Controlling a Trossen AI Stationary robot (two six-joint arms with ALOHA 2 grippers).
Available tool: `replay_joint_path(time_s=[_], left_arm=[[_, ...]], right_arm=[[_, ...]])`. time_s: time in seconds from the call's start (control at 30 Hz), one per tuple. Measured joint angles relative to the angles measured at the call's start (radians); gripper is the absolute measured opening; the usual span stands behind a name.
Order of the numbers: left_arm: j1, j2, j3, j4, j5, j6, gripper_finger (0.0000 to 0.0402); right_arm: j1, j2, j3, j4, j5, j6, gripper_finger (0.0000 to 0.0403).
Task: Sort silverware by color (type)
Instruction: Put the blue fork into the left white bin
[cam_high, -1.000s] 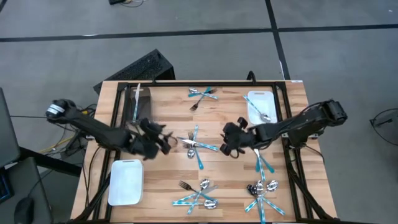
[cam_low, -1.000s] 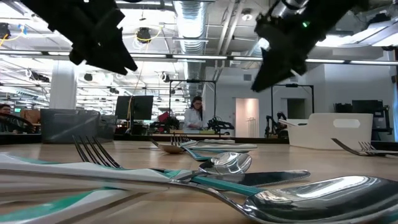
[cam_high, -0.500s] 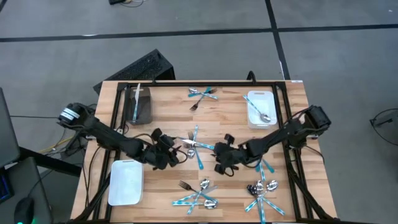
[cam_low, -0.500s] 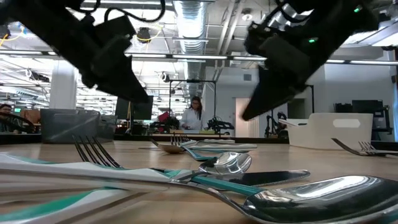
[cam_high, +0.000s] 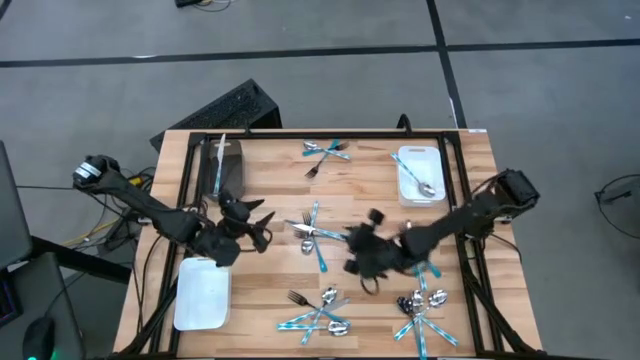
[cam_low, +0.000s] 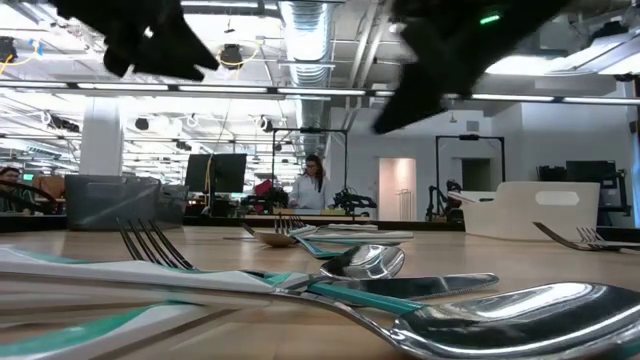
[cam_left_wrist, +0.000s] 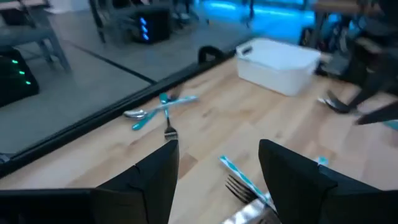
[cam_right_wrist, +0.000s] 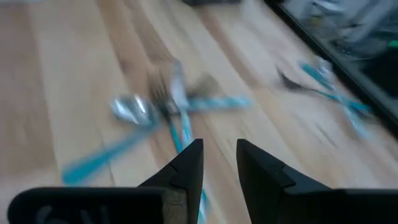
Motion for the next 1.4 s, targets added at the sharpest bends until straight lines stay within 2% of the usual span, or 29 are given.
replay_joint_path(time_s=[0.13, 0.2, 0.27, 0.4, 0.53, 0.63, 0.7, 0.87, 0.93, 1.03, 1.13, 1.2, 1.27, 1.33, 1.4], left_arm=[[0.02, 0.039, -0.082, 0.034, -0.062, -0.083, 0.021], [0.055, 0.056, -0.102, 0.037, -0.067, -0.095, 0.021], [0.092, 0.068, -0.105, 0.052, -0.05, -0.102, 0.021], [0.171, 0.072, -0.077, 0.117, 0.07, -0.041, 0.021], [0.226, 0.071, -0.046, 0.127, 0.278, 0.087, 0.021], [0.226, 0.071, -0.042, 0.127, 0.384, 0.119, 0.021], [0.219, 0.071, -0.042, 0.128, 0.365, 0.13, 0.021], [0.238, 0.071, -0.042, 0.16, 0.239, 0.183, 0.021], [0.251, 0.071, -0.042, 0.186, 0.212, 0.209, 0.021], [0.288, 0.071, -0.043, 0.23, 0.192, 0.292, 0.021], [0.349, 0.071, -0.042, 0.308, 0.167, 0.478, 0.021], [0.402, 0.071, -0.042, 0.321, 0.22, 0.556, 0.021], [0.47, 0.071, -0.042, 0.323, 0.338, 0.57, 0.021], [0.541, 0.071, -0.042, 0.322, 0.449, 0.551, 0.021], [0.597, 0.071, -0.042, 0.318, 0.502, 0.547, 0.021]], right_arm=[[0.06, -0.068, -0.01, -0.288, 0.039, 0.329, 0.0119], [0.071, -0.079, -0.019, -0.341, 0.033, 0.446, 0.0119], [0.067, -0.078, -0.024, -0.313, 0.027, 0.46, 0.0119], [0.012, -0.067, -0.025, -0.178, -0.07, 0.345, 0.0119], [-0.033, -0.016, -0.025, 0.008, -0.231, 0.226, 0.0119], [-0.031, 0.032, -0.023, 0.089, -0.272, 0.207, 0.0119], [-0.024, 0.069, -0.024, 0.093, -0.26, 0.206, 0.0118], [-0.061, 0.154, -0.015, 0.122, -0.258, 0.221, 0.0118], [-0.087, 0.163, 0.009, 0.119, -0.332, 0.207, 0.0118], [-0.135, 0.159, 0.077, 0.138, -0.475, 0.094, 0.0118], [-0.175, 0.145, 0.151, 0.106, -0.513, -0.068, 0.0118], [-0.205, 0.143, 0.2, 0.1, -0.493, -0.173, 0.0118], [-0.245, 0.141, 0.233, 0.059, -0.452, -0.248, 0.0118], [-0.298, 0.142, 0.258, 0.01, -0.442, -0.28, 0.0118], [-0.362, 0.142, 0.265, -0.032, -0.454, -0.281, 0.0118]])
